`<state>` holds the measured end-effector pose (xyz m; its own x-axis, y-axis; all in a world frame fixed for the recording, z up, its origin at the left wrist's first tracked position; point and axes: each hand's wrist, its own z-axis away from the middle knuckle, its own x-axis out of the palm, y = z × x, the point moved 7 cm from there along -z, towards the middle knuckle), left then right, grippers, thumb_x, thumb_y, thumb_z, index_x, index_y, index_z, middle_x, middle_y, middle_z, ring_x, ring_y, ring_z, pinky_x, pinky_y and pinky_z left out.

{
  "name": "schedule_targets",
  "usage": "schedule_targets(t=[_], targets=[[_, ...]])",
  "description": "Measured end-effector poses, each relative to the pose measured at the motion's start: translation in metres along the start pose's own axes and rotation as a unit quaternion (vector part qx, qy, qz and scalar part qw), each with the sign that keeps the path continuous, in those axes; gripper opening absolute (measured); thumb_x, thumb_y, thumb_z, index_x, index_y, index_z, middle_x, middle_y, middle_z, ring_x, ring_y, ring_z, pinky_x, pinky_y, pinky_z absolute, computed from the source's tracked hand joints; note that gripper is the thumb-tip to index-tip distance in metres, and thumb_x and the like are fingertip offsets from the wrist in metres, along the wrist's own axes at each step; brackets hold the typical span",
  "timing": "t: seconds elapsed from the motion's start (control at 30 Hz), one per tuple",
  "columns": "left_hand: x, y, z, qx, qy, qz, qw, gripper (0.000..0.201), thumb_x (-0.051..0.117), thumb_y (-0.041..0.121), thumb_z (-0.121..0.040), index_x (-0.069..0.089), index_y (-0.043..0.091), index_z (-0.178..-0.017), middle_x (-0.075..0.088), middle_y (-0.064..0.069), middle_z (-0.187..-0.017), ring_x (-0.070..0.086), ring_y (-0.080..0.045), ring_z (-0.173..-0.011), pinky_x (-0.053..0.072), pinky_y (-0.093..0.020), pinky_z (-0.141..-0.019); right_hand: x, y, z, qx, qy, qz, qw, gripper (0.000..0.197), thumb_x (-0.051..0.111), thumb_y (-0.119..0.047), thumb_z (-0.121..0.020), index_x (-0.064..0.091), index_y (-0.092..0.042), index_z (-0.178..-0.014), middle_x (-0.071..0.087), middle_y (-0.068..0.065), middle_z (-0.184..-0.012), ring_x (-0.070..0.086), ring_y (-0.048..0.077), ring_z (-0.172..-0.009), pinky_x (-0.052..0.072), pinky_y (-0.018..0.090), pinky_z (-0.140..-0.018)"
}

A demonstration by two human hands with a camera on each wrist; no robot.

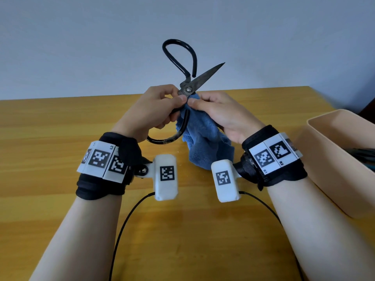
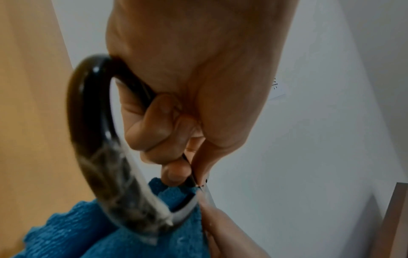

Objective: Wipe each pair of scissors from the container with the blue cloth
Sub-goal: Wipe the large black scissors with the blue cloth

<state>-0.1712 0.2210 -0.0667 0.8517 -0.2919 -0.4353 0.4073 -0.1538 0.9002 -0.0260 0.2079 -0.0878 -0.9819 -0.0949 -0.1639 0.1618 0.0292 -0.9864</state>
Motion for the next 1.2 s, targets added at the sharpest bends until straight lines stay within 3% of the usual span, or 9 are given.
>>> schedule_targets(t=[0.17, 0.37, 0.47, 0.57, 0.67, 0.83, 1.0, 1.1, 1.2], targets=[[-0.001, 0.003, 0.002, 0.005, -0.011, 0.001, 1.000, 0.024, 0.055, 0.027, -0.104, 0.050, 0.013, -0.084, 0.050, -0.004, -0.058, 0.028, -0.009, -0.041, 0.022, -0.021, -0.042, -0.002, 0.000, 0.001, 0.010, -0.033, 0.015, 0.999, 0.021, 0.060, -0.013, -0.098, 0.070, -0.006, -0.115, 0.074, 0.011, -0.113, 0.071, 0.018, -0.100, 0.054, 0.025, -0.080], [0.003, 0.005, 0.002, 0.014, -0.011, -0.019, 1.000, 0.028, 0.055, 0.027, -0.103, 0.048, 0.017, -0.079, 0.050, -0.002, -0.057, 0.030, -0.009, -0.042, 0.023, -0.021, -0.042, -0.006, 0.000, -0.001, 0.009, 0.010, -0.006, 1.000, 0.026, 0.063, -0.020, -0.096, 0.068, 0.002, -0.108, 0.072, 0.017, -0.106, 0.067, 0.020, -0.095, 0.051, 0.033, -0.088], [0.002, 0.004, 0.002, 0.007, -0.006, -0.019, 1.000, 0.029, 0.056, 0.027, -0.103, 0.048, 0.018, -0.077, 0.051, -0.001, -0.056, 0.031, -0.009, -0.042, 0.023, -0.021, -0.043, -0.004, 0.001, -0.002, 0.019, -0.002, -0.006, 1.000, 0.019, 0.060, -0.016, -0.088, 0.066, -0.003, -0.099, 0.063, 0.008, -0.094, 0.057, 0.016, -0.091, 0.043, 0.035, -0.086], [0.001, 0.005, 0.003, 0.009, -0.002, -0.012, 1.000, 0.028, 0.055, 0.027, -0.103, 0.048, 0.018, -0.078, 0.051, -0.001, -0.057, 0.030, -0.009, -0.042, 0.022, -0.021, -0.043, -0.002, 0.001, 0.000, 0.015, 0.000, -0.014, 1.000, 0.023, 0.060, -0.014, -0.096, 0.066, 0.002, -0.110, 0.070, 0.021, -0.109, 0.063, 0.021, -0.096, 0.051, 0.044, -0.094], [0.001, 0.006, 0.003, 0.009, -0.005, -0.001, 1.000, 0.026, 0.055, 0.027, -0.103, 0.048, 0.016, -0.081, 0.050, -0.002, -0.057, 0.029, -0.010, -0.043, 0.021, -0.022, -0.044, 0.000, 0.000, 0.000, 0.013, 0.006, -0.040, 0.999, 0.032, 0.064, -0.019, -0.096, 0.062, 0.007, -0.113, 0.066, 0.028, -0.119, 0.066, 0.028, -0.098, 0.045, 0.054, -0.104], [0.001, 0.007, 0.004, 0.010, -0.009, -0.002, 1.000, 0.025, 0.056, 0.028, -0.103, 0.049, 0.015, -0.082, 0.050, -0.002, -0.057, 0.029, -0.010, -0.044, 0.021, -0.022, -0.045, 0.001, -0.001, 0.001, 0.033, -0.029, -0.052, 0.998, 0.023, 0.055, -0.005, -0.096, 0.064, 0.001, -0.116, 0.069, 0.014, -0.106, 0.063, 0.023, -0.099, 0.047, 0.044, -0.101], [0.002, 0.010, 0.004, 0.018, -0.008, 0.007, 1.000, 0.026, 0.055, 0.026, -0.103, 0.046, 0.016, -0.081, 0.049, -0.003, -0.058, 0.027, -0.011, -0.044, 0.020, -0.023, -0.045, 0.000, -0.002, 0.003, 0.034, -0.012, -0.079, 0.996, 0.023, 0.062, -0.018, -0.097, 0.063, 0.000, -0.111, 0.068, 0.015, -0.102, 0.064, 0.027, -0.095, 0.043, 0.054, -0.106], [0.000, 0.010, 0.005, 0.016, -0.012, 0.012, 1.000, 0.024, 0.056, 0.026, -0.103, 0.048, 0.013, -0.085, 0.049, -0.003, -0.058, 0.026, -0.010, -0.043, 0.020, -0.022, -0.044, 0.003, -0.004, 0.003, 0.033, -0.032, -0.091, 0.995, 0.015, 0.061, -0.012, -0.093, 0.064, -0.007, -0.107, 0.067, 0.015, -0.102, 0.062, 0.027, -0.096, 0.048, 0.049, -0.100], [-0.002, 0.010, 0.005, 0.017, -0.013, 0.014, 1.000, 0.023, 0.056, 0.026, -0.103, 0.050, 0.011, -0.087, 0.049, -0.004, -0.059, 0.025, -0.010, -0.042, 0.020, -0.021, -0.043, 0.002, -0.003, 0.003, 0.039, -0.034, -0.089, 0.995, 0.023, 0.061, -0.010, -0.087, 0.063, -0.001, -0.108, 0.064, 0.017, -0.103, 0.059, 0.028, -0.095, 0.046, 0.043, -0.089]])
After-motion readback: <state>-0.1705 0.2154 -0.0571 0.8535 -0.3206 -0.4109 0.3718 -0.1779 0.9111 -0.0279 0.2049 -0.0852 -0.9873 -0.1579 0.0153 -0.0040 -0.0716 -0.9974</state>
